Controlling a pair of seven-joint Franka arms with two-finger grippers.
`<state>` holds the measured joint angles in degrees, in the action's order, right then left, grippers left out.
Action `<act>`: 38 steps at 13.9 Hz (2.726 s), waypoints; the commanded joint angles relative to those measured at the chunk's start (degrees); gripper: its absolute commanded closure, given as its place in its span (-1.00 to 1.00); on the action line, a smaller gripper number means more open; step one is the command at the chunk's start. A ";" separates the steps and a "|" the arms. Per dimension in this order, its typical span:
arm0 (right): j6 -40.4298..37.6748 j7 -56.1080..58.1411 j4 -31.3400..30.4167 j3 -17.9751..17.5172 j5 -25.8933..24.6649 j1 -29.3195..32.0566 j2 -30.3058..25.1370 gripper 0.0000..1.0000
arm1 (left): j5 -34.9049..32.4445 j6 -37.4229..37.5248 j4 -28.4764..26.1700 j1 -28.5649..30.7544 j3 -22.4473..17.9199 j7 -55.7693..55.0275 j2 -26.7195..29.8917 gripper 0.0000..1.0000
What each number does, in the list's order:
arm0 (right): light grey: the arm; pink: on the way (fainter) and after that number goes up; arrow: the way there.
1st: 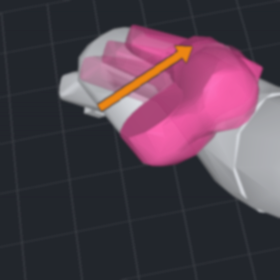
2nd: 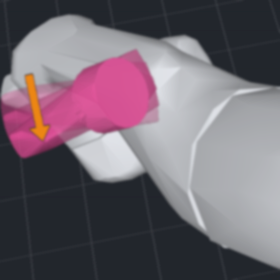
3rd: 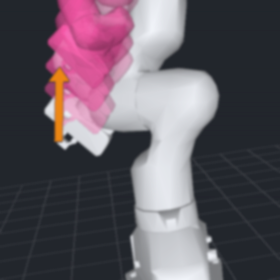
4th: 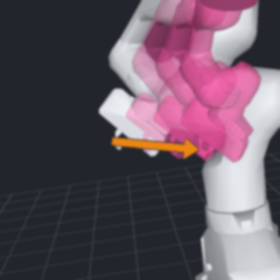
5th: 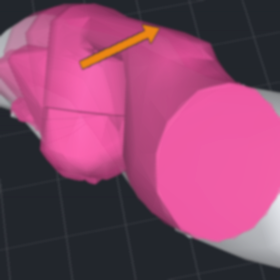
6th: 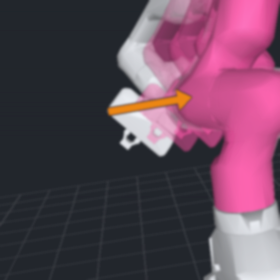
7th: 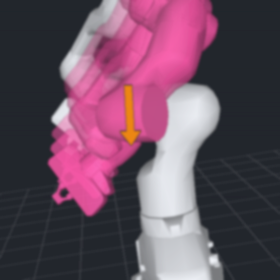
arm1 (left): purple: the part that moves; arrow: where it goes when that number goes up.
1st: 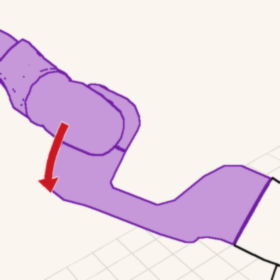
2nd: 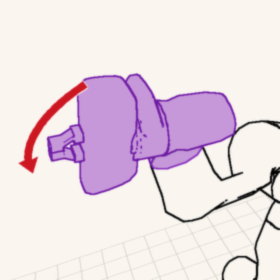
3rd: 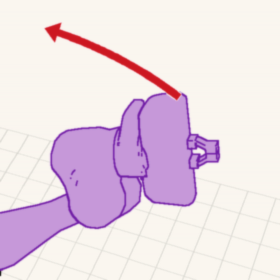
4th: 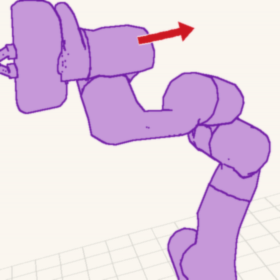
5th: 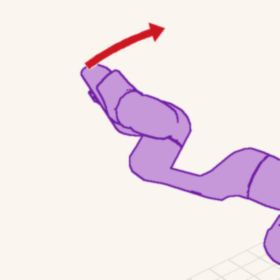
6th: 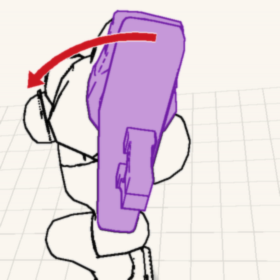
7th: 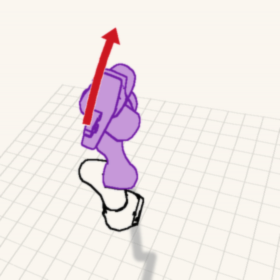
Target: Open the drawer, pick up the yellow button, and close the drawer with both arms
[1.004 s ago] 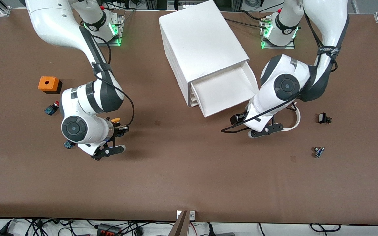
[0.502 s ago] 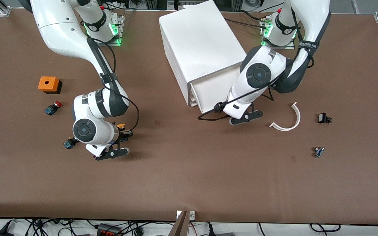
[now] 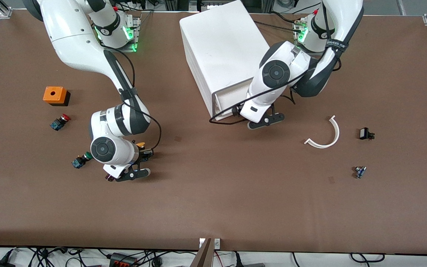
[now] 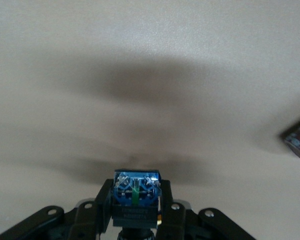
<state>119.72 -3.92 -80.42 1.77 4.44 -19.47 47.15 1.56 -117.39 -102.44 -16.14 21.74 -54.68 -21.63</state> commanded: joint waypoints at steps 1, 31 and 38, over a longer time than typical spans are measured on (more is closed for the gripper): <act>2.18 0.67 -0.35 -0.54 -0.13 0.57 0.84 1.00 | 0.20 3.04 -1.97 0.49 2.34 -1.66 3.18 -1.00; -26.47 1.37 8.70 9.40 -1.73 8.27 -28.50 -1.00 | -11.58 27.64 21.74 27.72 5.16 46.12 3.44 -1.00; -27.87 1.72 5.45 1.66 -1.27 20.69 -35.28 -1.00 | 1.14 29.86 18.70 25.49 -10.78 55.20 12.38 -1.00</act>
<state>92.78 -2.97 -71.99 5.86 2.66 -1.35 14.90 -1.27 -87.27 -79.39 14.81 18.66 -0.77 -14.53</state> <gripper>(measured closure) 0.000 0.000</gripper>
